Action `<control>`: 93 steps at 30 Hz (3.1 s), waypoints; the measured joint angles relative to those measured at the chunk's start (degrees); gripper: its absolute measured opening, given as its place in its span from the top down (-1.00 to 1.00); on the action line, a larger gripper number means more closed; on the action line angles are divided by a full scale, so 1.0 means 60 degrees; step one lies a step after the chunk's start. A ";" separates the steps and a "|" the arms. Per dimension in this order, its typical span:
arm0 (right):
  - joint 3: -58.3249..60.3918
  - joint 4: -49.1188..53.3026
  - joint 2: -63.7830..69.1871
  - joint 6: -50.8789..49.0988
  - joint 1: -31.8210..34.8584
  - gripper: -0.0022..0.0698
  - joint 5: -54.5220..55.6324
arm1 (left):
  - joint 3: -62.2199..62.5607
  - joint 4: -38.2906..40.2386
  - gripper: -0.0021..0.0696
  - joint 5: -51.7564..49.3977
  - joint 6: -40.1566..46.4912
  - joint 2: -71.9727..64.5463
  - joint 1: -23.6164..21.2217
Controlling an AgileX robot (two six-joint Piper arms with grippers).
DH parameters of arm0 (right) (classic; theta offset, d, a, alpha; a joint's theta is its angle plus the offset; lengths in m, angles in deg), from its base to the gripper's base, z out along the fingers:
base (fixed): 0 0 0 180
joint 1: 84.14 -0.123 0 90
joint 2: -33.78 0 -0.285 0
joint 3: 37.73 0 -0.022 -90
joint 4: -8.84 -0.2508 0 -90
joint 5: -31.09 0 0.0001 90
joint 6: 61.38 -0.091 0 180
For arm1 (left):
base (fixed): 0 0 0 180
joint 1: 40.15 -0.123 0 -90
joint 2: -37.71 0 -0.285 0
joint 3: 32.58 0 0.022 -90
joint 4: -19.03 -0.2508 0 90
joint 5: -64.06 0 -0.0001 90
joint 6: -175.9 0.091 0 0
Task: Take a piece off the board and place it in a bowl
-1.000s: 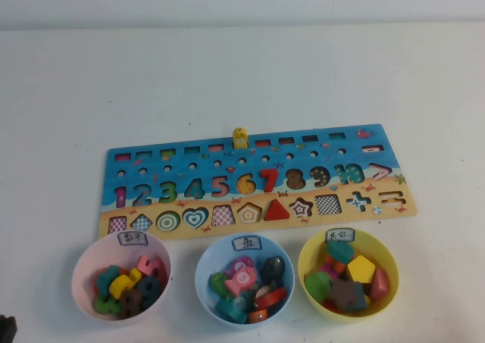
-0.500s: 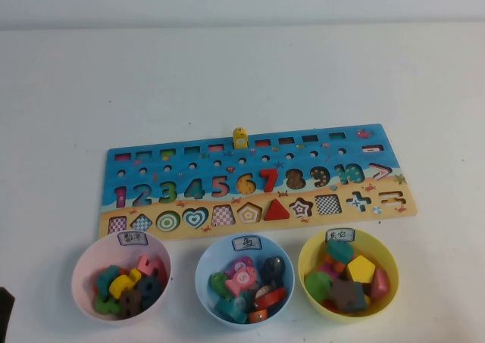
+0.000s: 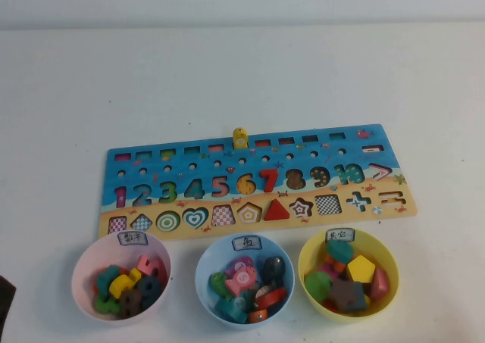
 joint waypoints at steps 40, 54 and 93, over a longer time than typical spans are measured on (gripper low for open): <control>0.0000 0.0000 0.0000 0.0000 0.0000 0.99 0.0000 | 0.9836 0.0072 0.95 -0.6407 0.5288 -1.2919 0.0629; 0.0000 0.0000 0.0000 0.0000 0.0000 0.99 0.0000 | 1.2921 0.0134 0.95 -0.6454 0.4226 -1.5835 0.1559; 0.0000 0.0000 0.0000 0.0000 0.0000 0.99 0.0000 | 1.7745 -0.1926 -0.20 -0.5953 0.1047 -2.0499 0.3161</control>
